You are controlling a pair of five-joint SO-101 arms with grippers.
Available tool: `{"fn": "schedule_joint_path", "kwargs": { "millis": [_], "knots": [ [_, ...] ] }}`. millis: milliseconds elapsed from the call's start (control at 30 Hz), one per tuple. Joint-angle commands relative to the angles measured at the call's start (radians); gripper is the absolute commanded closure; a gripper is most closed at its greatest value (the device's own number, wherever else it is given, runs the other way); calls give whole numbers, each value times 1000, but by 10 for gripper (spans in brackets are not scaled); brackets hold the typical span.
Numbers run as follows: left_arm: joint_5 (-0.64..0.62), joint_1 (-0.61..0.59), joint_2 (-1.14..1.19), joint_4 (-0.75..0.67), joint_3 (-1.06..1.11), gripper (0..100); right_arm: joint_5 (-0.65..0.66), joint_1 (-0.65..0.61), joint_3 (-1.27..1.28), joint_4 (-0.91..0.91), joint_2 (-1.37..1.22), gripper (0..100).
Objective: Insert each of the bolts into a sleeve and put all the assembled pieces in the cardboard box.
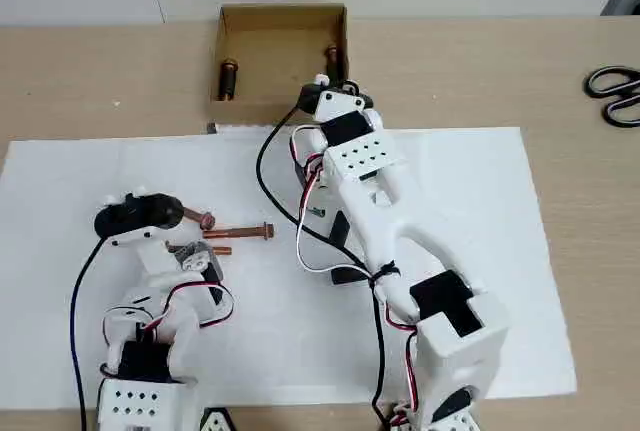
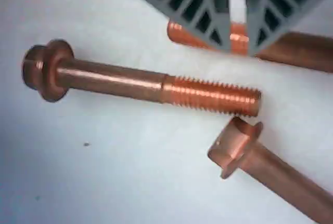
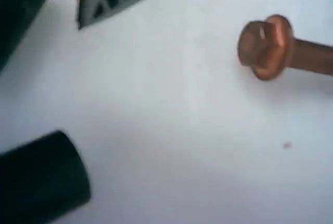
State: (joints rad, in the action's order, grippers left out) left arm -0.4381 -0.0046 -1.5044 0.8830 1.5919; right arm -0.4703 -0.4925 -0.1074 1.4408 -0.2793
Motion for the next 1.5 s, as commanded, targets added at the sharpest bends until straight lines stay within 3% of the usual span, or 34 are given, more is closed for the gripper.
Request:
{"fn": "schedule_joint_path", "kwargs": {
  "millis": [0, 567, 1367, 1467],
  "knots": [
    [-6, -6, -9, -23, -5, 993, -32, -5, -6, -10, 4, 819],
    [-6, -6, -9, -23, -5, 993, -138, -5, 54, 7, -18, 819],
    [-6, -6, -9, -23, -5, 993, -137, -7, 58, -102, -73, 820],
    [-6, -6, -9, -23, -5, 993, -135, -7, 58, -102, -73, 869]
  ]
}}
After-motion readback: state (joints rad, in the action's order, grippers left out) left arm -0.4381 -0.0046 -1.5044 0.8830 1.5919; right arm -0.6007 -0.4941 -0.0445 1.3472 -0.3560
